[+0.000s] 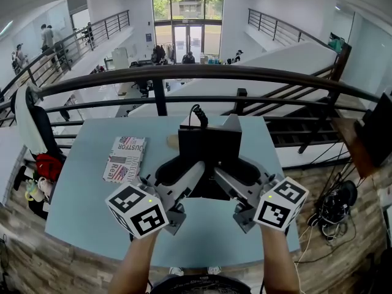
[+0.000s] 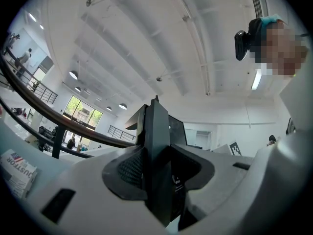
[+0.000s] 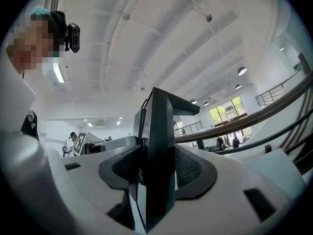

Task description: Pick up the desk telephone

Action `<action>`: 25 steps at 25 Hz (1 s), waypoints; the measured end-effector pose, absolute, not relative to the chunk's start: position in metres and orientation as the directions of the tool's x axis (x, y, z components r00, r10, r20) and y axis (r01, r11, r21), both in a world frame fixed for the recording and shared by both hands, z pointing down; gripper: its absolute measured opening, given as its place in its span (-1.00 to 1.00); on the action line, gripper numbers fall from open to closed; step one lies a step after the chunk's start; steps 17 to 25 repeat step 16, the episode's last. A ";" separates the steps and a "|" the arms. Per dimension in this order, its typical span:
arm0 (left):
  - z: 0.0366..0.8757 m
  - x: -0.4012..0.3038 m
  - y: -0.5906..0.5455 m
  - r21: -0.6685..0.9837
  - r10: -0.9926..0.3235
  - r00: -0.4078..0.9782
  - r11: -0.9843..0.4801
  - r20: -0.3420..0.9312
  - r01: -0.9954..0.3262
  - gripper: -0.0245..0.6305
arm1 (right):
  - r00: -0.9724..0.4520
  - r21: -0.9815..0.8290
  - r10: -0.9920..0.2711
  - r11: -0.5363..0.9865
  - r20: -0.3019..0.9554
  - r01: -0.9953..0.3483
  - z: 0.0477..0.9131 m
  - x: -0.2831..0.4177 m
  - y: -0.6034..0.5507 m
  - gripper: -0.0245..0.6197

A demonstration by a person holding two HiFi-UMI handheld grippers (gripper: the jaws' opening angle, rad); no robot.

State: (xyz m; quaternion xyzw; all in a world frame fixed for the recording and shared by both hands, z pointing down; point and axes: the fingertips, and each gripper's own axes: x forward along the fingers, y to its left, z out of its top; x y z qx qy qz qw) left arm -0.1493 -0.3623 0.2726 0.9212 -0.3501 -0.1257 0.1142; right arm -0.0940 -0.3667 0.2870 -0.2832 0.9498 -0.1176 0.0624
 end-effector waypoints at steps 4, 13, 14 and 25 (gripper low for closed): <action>0.273 -0.150 -0.361 0.303 -0.674 0.723 -0.728 -0.154 -0.615 -0.45 | -0.832 -0.257 -0.552 0.813 -0.054 -0.523 0.287 -0.095 -0.366 -0.28; 0.275 -0.150 -0.358 0.306 -0.674 0.724 -0.728 -0.149 -0.614 -0.45 | -0.831 -0.264 -0.554 0.810 -0.053 -0.523 0.289 -0.095 -0.362 -0.28; 0.275 -0.149 -0.358 0.306 -0.673 0.724 -0.728 -0.149 -0.613 -0.45 | -0.831 -0.266 -0.554 0.810 -0.053 -0.523 0.289 -0.094 -0.362 -0.28; 0.275 -0.149 -0.357 0.306 -0.672 0.725 -0.729 -0.149 -0.613 -0.45 | -0.831 -0.268 -0.554 0.809 -0.054 -0.523 0.289 -0.093 -0.361 -0.28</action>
